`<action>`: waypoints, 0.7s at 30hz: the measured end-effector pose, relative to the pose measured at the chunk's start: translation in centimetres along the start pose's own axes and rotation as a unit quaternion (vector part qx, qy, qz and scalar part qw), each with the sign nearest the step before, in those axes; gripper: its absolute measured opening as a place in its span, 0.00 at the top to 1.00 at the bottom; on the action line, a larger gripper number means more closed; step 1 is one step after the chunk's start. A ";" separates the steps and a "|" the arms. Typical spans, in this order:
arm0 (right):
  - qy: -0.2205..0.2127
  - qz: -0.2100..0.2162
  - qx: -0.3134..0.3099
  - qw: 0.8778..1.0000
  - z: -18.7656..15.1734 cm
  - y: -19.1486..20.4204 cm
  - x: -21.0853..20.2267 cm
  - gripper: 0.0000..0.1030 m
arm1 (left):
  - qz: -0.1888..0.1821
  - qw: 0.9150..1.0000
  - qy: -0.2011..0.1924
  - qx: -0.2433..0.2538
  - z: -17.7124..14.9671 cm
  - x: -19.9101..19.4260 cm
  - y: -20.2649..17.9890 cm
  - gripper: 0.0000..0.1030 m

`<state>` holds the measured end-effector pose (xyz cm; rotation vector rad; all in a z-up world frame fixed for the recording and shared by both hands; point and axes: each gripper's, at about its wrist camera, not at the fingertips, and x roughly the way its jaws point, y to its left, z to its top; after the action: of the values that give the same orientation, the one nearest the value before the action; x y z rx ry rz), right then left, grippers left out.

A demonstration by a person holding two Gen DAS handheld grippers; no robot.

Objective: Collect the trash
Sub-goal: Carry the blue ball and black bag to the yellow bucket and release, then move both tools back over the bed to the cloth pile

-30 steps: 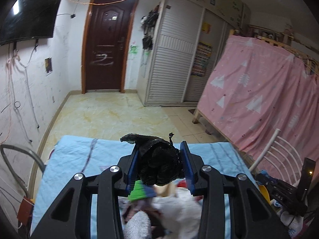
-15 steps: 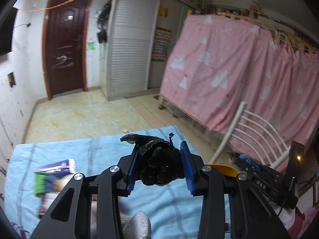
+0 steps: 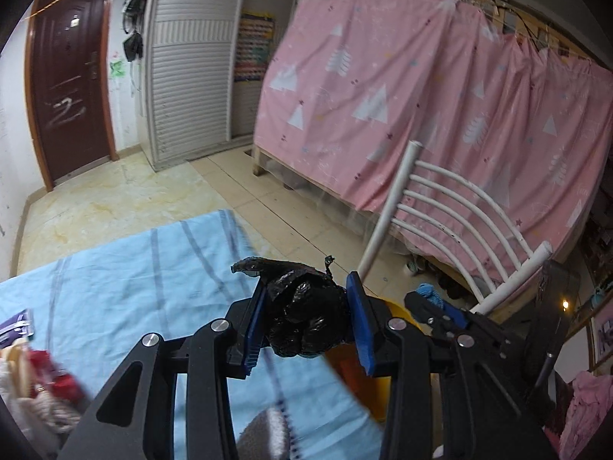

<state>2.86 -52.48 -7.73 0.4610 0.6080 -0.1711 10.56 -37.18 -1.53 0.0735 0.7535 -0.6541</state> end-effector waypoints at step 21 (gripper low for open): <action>0.005 -0.009 0.033 0.999 -0.9 -2.6 1.3 0.39 | 0.003 1.000 0.005 -0.007 -0.2 1.2 -1.9 0.33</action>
<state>2.74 -54.37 -10.11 0.5207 0.6173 -0.2060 10.02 -39.30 -2.13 0.0671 0.7662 -0.6426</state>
